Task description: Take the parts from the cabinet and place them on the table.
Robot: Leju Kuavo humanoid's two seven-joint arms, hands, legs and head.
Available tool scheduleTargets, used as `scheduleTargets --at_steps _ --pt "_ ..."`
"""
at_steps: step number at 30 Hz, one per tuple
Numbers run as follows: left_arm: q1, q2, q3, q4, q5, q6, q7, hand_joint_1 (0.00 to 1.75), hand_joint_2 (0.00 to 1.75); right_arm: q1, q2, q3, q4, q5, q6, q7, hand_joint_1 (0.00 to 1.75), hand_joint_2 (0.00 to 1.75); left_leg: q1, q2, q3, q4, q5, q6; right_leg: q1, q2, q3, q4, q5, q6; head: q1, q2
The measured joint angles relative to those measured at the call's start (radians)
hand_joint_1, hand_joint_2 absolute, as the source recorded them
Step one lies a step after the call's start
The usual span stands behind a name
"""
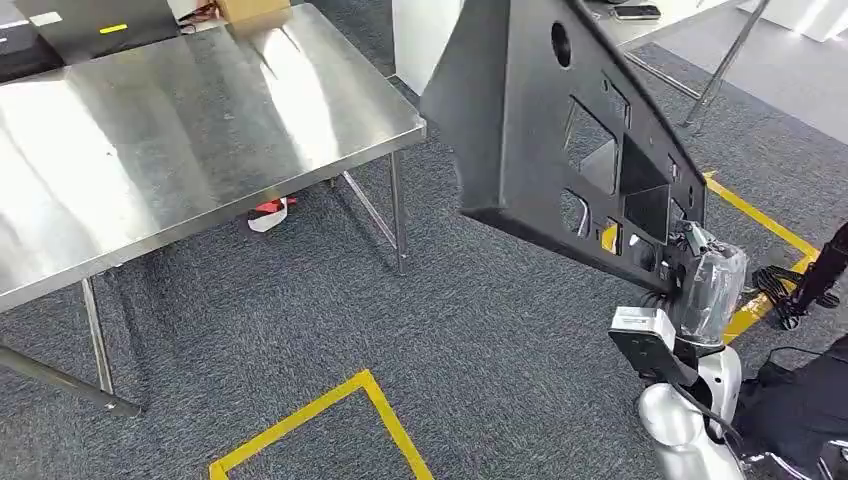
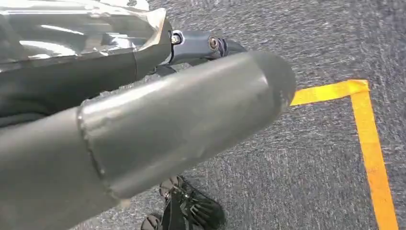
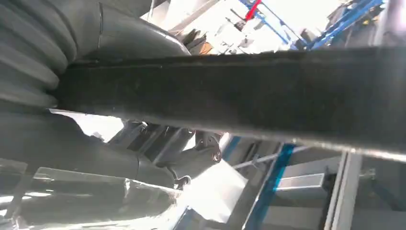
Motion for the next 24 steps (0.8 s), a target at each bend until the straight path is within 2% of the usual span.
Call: scheduleTargets --at_steps 1,3,4,5,6,7,8,9,10,11,12,13,14,15,16,18,19,20,21,22,23,24 --pt "0.001 0.000 0.002 0.000 0.001 0.002 0.000 0.00 0.00 -0.002 0.000 -0.003 -0.001 0.000 0.001 0.000 1.75 1.75 0.003 -0.002 -0.001 -0.001 0.000 -0.003 0.004 -0.006 -0.006 0.004 0.000 -0.009 -0.003 0.000" --pt "0.004 -0.002 0.004 0.000 0.003 0.006 0.000 0.00 0.00 -0.005 0.002 -0.004 -0.001 0.000 0.004 0.000 1.75 1.75 0.007 -0.010 -0.003 -0.003 0.002 -0.010 0.006 -0.015 -0.005 0.004 0.000 -0.020 -0.002 0.000" --pt "0.004 -0.002 0.005 0.000 0.003 0.008 0.000 0.00 0.00 -0.008 0.003 -0.005 -0.001 0.000 0.004 0.000 1.75 1.75 0.008 -0.014 -0.006 0.002 -0.003 -0.015 -0.006 -0.023 -0.002 -0.003 0.005 -0.030 -0.002 0.000" --pt "0.004 -0.002 0.005 0.000 0.003 0.008 0.000 0.00 0.00 -0.011 0.003 -0.005 -0.002 0.000 0.005 0.000 1.75 1.75 0.008 0.015 -0.012 0.022 -0.018 -0.021 -0.005 -0.029 0.000 -0.004 0.005 -0.034 -0.002 0.000" --pt "0.003 -0.002 0.005 0.000 0.003 0.009 0.000 0.00 0.00 -0.012 0.003 -0.006 -0.002 0.000 0.005 0.000 1.75 1.75 0.010 0.042 -0.036 0.074 -0.053 -0.030 -0.005 -0.035 0.001 -0.004 0.004 -0.044 -0.011 0.000" --pt "0.002 0.000 0.006 0.000 0.003 0.010 0.000 0.00 0.00 -0.012 0.004 -0.007 -0.002 0.000 0.006 0.000 1.75 1.75 0.014 0.055 -0.073 0.147 -0.093 -0.037 -0.003 -0.041 0.001 -0.004 0.002 -0.046 -0.011 0.000" --pt "0.002 0.001 0.006 0.000 0.003 0.010 0.000 0.00 0.00 -0.012 0.004 -0.007 -0.002 0.000 0.007 0.000 1.75 1.75 0.018 0.060 -0.119 0.236 -0.131 -0.042 -0.002 -0.049 0.001 -0.004 0.002 -0.047 -0.011 0.000" --pt "0.003 0.000 0.006 0.000 0.003 0.010 0.000 0.00 0.00 -0.012 0.004 -0.007 -0.002 0.000 0.007 0.000 1.75 1.75 0.021 0.064 -0.151 0.296 -0.147 -0.046 -0.002 -0.057 0.001 -0.004 0.000 -0.048 -0.012 0.000" --pt "0.004 -0.002 0.006 0.000 0.003 0.010 0.000 0.00 0.00 -0.011 0.005 -0.007 -0.002 0.000 0.008 0.000 1.75 1.75 0.025 0.065 -0.162 0.310 -0.139 -0.048 -0.002 -0.064 0.001 -0.004 0.000 -0.049 -0.011 0.000" --pt "0.004 -0.002 0.006 0.000 0.004 0.010 0.000 0.00 0.00 -0.011 0.006 -0.007 -0.002 0.000 0.009 0.000 1.75 1.75 0.027 0.067 -0.151 0.278 -0.110 -0.049 -0.002 -0.072 0.002 -0.004 -0.001 -0.049 -0.011 0.000" --pt "0.004 0.000 0.006 0.000 0.004 0.010 0.000 0.00 0.00 -0.012 0.006 -0.007 -0.002 0.000 0.010 0.000 1.75 1.75 0.028 0.072 -0.119 0.210 -0.070 -0.049 -0.002 -0.078 0.003 -0.004 -0.002 -0.049 -0.012 0.000" --pt "0.003 0.000 0.006 0.000 0.004 0.011 0.000 0.00 0.00 -0.012 0.007 -0.007 -0.002 0.000 0.012 0.000 1.75 1.75 0.028 0.081 -0.073 0.119 -0.027 -0.046 -0.003 -0.085 0.005 -0.004 -0.003 -0.046 -0.011 0.000" --pt "0.002 0.000 0.006 0.000 0.004 0.011 0.000 0.00 0.00 -0.014 0.008 -0.007 -0.002 0.002 0.015 0.000 1.75 1.75 0.026 0.111 -0.024 0.032 0.005 -0.040 -0.001 -0.091 0.008 -0.004 -0.004 -0.045 -0.013 0.000" --pt "-0.001 0.001 0.006 0.000 0.004 0.011 0.000 0.00 0.00 -0.014 0.008 -0.008 -0.002 0.003 0.018 0.000 1.75 1.75 0.018 0.128 -0.012 0.006 -0.001 -0.037 0.008 -0.096 0.009 -0.001 -0.009 -0.037 -0.011 0.000" --pt "-0.002 0.000 0.006 0.000 0.004 0.011 0.000 0.00 0.00 -0.018 0.008 -0.008 -0.002 0.006 0.019 0.000 1.75 1.75 0.017 0.114 -0.018 0.005 0.001 -0.029 0.009 -0.101 0.009 -0.003 -0.010 -0.033 -0.008 0.000" --pt "-0.001 0.001 0.007 0.000 0.004 0.011 0.000 0.00 0.00 -0.020 0.009 -0.008 -0.002 0.009 0.020 0.000 1.75 1.75 0.011 0.100 -0.020 0.007 0.000 -0.018 0.006 -0.114 0.014 -0.008 -0.011 -0.022 -0.009 0.000" --pt "-0.001 0.001 0.008 0.000 0.004 0.011 -0.001 0.00 0.00 -0.022 0.009 -0.008 -0.002 0.011 0.020 0.000 1.75 1.75 0.010 0.091 -0.016 -0.002 0.005 -0.009 0.010 -0.124 0.019 -0.010 -0.012 -0.014 -0.011 0.000" --pt "0.001 0.000 0.009 0.000 0.004 0.011 -0.001 0.00 0.00 -0.025 0.008 -0.008 -0.002 0.012 0.020 0.000 1.75 1.75 0.021 0.084 -0.002 -0.014 0.015 -0.001 0.008 -0.112 0.009 0.005 -0.020 -0.010 -0.009 0.000" --pt "-0.001 -0.001 0.011 0.000 0.004 0.011 -0.003 0.00 0.00 -0.026 0.008 -0.008 -0.002 0.013 0.021 0.000 1.75 1.75 0.019 0.076 0.000 -0.019 0.017 0.004 0.006 -0.079 -0.004 0.043 -0.042 -0.013 -0.005 0.000" --pt "-0.002 -0.001 0.013 0.000 0.004 0.011 -0.003 0.00 0.00 -0.028 0.005 -0.010 -0.002 0.013 0.021 0.000 1.75 1.75 0.019 0.068 -0.001 -0.019 0.019 0.008 0.004 -0.061 -0.040 0.117 -0.077 -0.021 -0.003 0.000" --pt "-0.003 -0.001 0.016 0.000 0.005 0.011 -0.003 0.00 0.00 -0.027 0.003 -0.010 -0.002 0.014 0.022 0.000 1.75 1.75 0.019 0.059 -0.001 -0.019 0.018 0.010 0.003 -0.050 -0.084 0.205 -0.112 -0.027 -0.001 0.000" --pt "-0.002 0.000 0.018 0.000 0.005 0.011 -0.003 0.00 0.00 -0.027 0.003 -0.010 -0.002 0.016 0.025 0.002 1.75 1.75 0.018 0.049 -0.001 -0.019 0.018 0.011 0.003 -0.046 -0.122 0.277 -0.135 -0.028 0.000 0.000"
